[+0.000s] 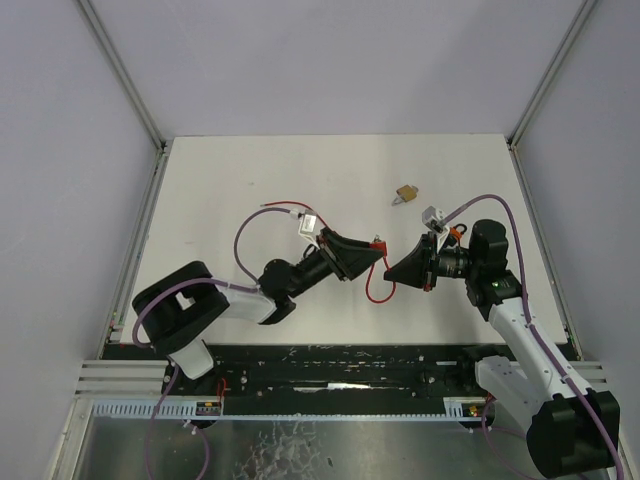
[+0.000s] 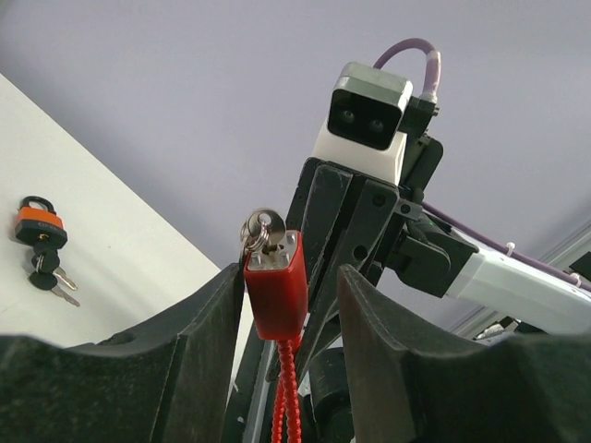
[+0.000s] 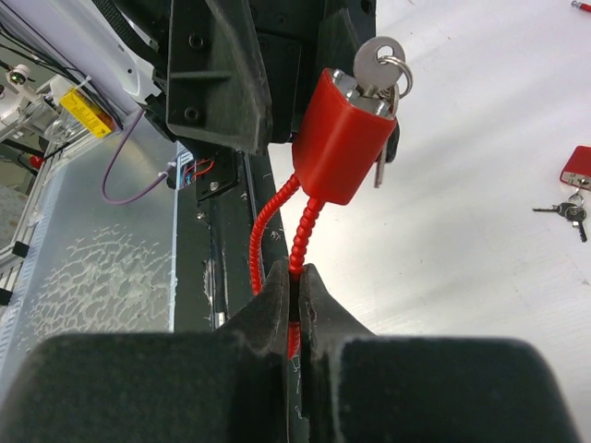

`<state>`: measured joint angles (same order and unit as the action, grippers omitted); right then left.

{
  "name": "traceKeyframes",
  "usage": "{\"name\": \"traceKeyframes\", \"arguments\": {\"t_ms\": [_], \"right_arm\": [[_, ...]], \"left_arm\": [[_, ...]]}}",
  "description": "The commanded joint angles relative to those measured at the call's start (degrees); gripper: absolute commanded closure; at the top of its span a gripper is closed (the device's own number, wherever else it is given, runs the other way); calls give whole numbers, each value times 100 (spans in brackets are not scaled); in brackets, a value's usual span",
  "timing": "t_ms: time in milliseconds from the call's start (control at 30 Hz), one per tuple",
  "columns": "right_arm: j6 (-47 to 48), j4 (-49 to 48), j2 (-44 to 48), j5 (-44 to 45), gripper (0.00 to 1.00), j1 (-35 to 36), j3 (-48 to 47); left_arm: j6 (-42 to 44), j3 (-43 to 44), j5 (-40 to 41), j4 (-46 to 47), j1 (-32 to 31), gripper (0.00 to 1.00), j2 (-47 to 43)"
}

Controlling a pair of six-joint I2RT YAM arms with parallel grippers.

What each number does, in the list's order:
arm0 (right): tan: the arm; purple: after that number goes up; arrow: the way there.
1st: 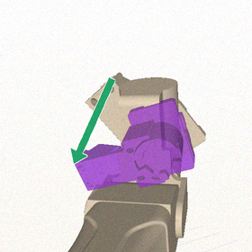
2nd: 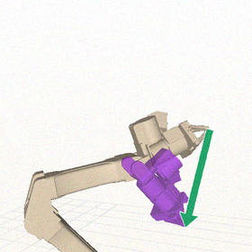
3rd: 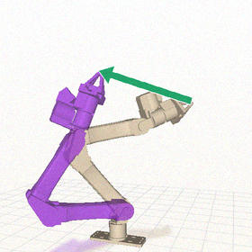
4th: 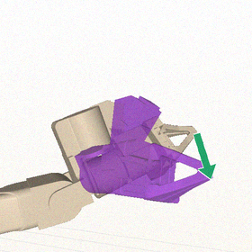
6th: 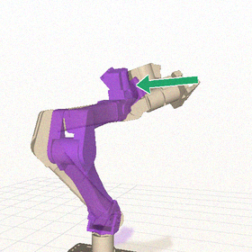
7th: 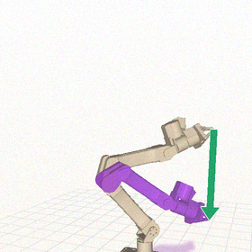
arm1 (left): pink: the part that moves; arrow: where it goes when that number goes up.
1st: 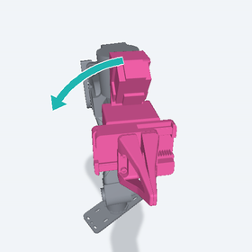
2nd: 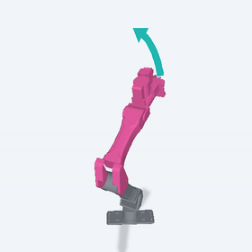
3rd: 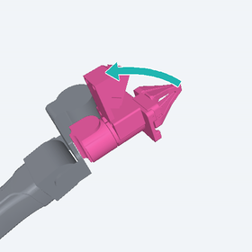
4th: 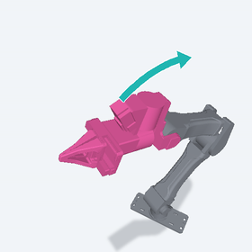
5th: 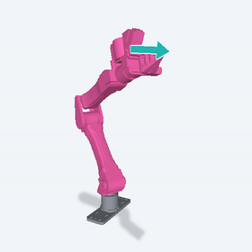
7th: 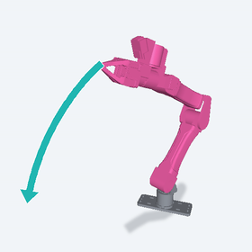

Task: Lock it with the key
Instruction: Lock the lock.

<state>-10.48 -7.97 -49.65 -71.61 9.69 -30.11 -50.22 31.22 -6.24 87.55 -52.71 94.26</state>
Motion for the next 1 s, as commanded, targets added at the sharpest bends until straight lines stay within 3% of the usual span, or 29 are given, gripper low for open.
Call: {"name": "traceKeyframes", "arguments": {"t_ms": [0, 200, 400, 833, 967], "right_arm": [[151, -9, 12, -81, 100, -21, -303], [251, 84, -19, -71, 100, -22, -320], [297, 120, -17, -32, 100, -22, -329], [59, -379, 158, 99, 100, -334, -299], [694, 74, 292, 1063, 100, -372, -289]], "left_arm": [[-45, 207, -302, 242, 31, 57, 129], [39, 233, -406, 283, 32, 65, 129], [219, 313, -724, 280, 28, 99, 162], [1096, 310, -1122, 2, -87, 100, 635], [1699, 349, -1161, -500, -93, 100, 699]]}}
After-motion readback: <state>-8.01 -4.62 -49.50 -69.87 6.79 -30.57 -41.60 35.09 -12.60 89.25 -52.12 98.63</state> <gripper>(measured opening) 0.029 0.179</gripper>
